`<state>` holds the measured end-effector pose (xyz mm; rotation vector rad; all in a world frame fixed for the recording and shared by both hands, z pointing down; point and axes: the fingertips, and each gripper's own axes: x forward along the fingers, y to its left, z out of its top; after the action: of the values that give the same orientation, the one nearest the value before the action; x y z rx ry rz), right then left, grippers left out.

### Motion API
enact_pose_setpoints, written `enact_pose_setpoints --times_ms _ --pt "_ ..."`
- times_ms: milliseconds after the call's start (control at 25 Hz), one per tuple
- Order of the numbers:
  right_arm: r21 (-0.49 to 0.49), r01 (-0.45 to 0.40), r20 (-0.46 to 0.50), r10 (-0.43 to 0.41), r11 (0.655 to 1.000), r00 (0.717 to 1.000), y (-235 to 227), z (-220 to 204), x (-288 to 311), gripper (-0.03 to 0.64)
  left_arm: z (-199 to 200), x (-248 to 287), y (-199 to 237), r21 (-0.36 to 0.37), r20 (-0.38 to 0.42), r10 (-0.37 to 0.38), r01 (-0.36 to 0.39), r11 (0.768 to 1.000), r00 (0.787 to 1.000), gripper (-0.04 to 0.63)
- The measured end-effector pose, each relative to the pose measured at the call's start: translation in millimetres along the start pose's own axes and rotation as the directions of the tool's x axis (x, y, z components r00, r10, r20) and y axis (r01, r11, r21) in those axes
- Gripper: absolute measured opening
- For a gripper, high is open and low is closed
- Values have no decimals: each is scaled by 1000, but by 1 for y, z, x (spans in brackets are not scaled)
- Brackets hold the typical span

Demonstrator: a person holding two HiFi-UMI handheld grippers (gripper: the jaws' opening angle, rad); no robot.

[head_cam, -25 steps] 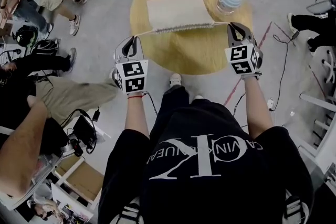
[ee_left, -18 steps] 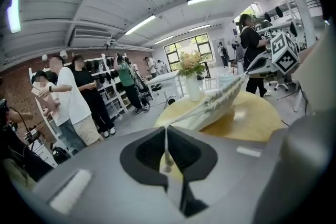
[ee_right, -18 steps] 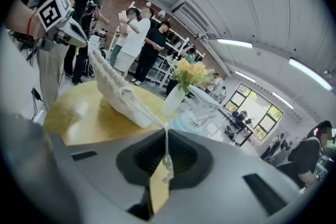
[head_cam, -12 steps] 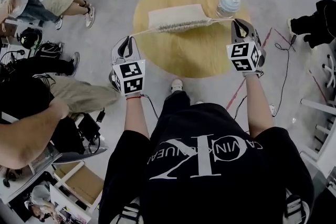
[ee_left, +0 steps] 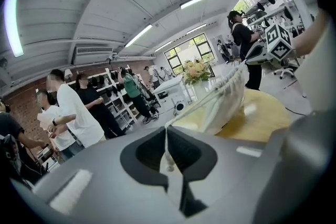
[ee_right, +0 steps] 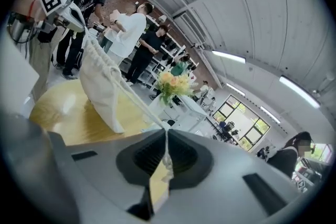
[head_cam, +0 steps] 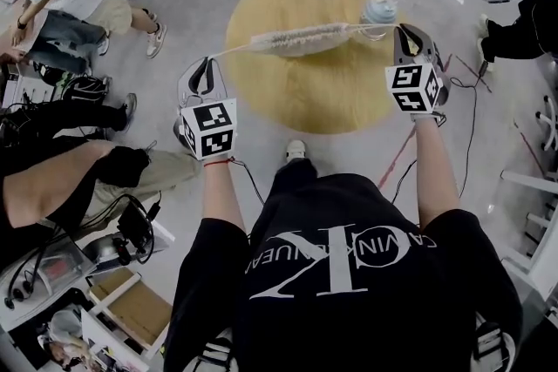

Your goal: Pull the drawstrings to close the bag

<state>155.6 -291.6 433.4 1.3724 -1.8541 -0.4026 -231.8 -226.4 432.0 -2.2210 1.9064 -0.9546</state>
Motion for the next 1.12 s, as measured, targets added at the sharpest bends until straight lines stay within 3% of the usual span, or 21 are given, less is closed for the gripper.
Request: enact_pose_setpoints --times_ms 800,1120 --pt "-48 10 0 -10 999 1000 -22 -9 -6 23 -15 -14 20 -66 -8 10 -10 998 1000 18" --pt "1 11 -26 -11 1000 1000 -19 -1 -2 23 -5 -11 21 -59 -2 54 -54 997 999 17"
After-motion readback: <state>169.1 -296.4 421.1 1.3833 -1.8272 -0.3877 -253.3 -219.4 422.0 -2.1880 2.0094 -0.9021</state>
